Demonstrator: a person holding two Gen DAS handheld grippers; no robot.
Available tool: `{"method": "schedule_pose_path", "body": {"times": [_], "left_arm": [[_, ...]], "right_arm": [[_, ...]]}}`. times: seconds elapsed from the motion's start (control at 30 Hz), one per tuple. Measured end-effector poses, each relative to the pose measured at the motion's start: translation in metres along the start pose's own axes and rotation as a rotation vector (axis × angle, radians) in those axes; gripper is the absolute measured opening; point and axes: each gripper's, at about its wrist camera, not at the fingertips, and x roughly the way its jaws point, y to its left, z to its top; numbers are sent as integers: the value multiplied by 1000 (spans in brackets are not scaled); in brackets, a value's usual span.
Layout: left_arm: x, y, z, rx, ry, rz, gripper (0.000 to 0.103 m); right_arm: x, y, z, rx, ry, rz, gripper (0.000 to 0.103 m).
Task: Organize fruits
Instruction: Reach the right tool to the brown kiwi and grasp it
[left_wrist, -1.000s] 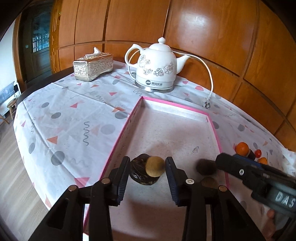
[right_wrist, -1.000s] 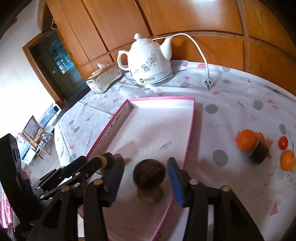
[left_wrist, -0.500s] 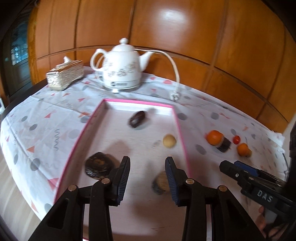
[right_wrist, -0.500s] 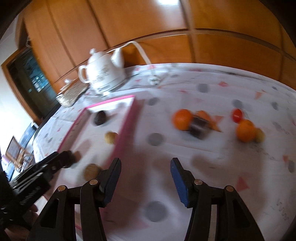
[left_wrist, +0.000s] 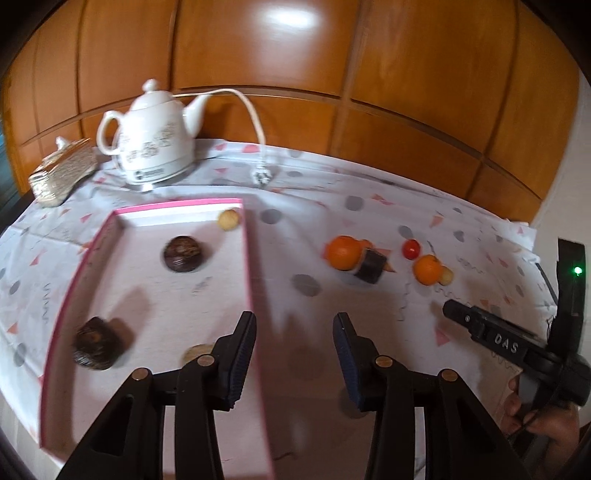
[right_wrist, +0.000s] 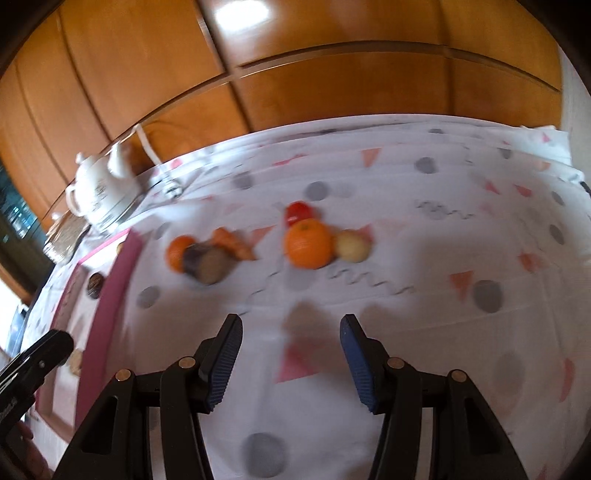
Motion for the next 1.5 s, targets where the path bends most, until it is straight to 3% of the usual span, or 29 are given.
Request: {"method": "schedule_pose_path", "body": {"times": [0.13, 0.3, 0.5, 1.03, 1.2, 1.5], "left_arm": [[14, -15, 0, 14, 29, -33, 44], [26, -25, -3, 31, 55, -44, 44], [35, -33, -6, 48, 76, -52, 44], [56, -45, -8, 60, 107, -78, 44], [59, -50, -6, 67, 108, -90, 44], [68, -69, 1, 85, 109, -142, 44]], "right_arm": [[2, -15, 7, 21, -14, -38, 56], [8, -28, 16, 23, -27, -87, 45], [22, -36, 29, -3, -18, -112, 39], [49, -38, 46, -77, 13, -71, 39], [56, -40, 48, -76, 38, -21, 26], [45, -48, 44, -47, 12, -39, 25]]}}
